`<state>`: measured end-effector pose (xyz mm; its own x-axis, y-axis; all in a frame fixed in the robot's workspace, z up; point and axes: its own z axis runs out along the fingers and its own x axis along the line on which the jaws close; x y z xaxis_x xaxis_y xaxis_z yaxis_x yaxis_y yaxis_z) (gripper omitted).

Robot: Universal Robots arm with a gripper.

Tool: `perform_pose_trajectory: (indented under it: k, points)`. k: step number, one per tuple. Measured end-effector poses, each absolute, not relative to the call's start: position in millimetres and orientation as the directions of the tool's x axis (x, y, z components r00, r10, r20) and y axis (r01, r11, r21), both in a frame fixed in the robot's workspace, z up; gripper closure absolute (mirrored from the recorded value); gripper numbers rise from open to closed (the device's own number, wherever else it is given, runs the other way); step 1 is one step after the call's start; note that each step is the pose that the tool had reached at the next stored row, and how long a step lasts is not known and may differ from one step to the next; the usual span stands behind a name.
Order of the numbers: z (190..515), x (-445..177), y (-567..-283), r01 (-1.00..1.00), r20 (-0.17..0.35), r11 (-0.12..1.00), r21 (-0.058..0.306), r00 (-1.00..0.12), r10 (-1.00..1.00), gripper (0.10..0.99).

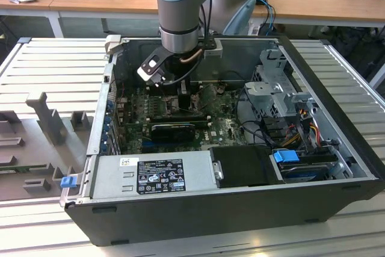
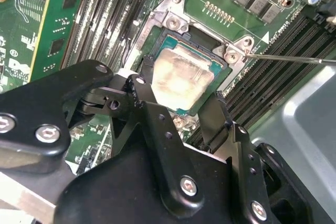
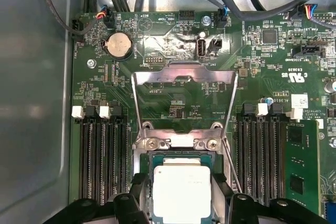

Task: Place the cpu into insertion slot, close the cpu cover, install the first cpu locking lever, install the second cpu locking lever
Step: 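Place the cpu into insertion slot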

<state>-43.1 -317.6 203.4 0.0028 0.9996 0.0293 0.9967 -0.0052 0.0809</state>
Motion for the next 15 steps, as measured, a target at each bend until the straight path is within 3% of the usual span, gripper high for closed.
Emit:
perform_pose_trajectory:
  k: [6,10,11,12,15]
  points:
    - [209.8,-43.1,-318.0,0.997,0.029,-0.005,0.081,0.003,1.000,0.494]
    - [209.9,-43.1,-319.5,0.997,0.029,-0.005,0.081,0.003,1.000,0.745]
    - [210.0,-43.1,-319.7,0.997,0.029,-0.005,0.081,0.003,1.000,0.745]
    - [210.1,-43.1,-319.8,0.997,0.029,-0.005,0.081,0.003,1.000,0.867]
    - [211.2,-43.1,-319.9,0.997,0.029,-0.005,0.081,0.003,1.000,0.925]
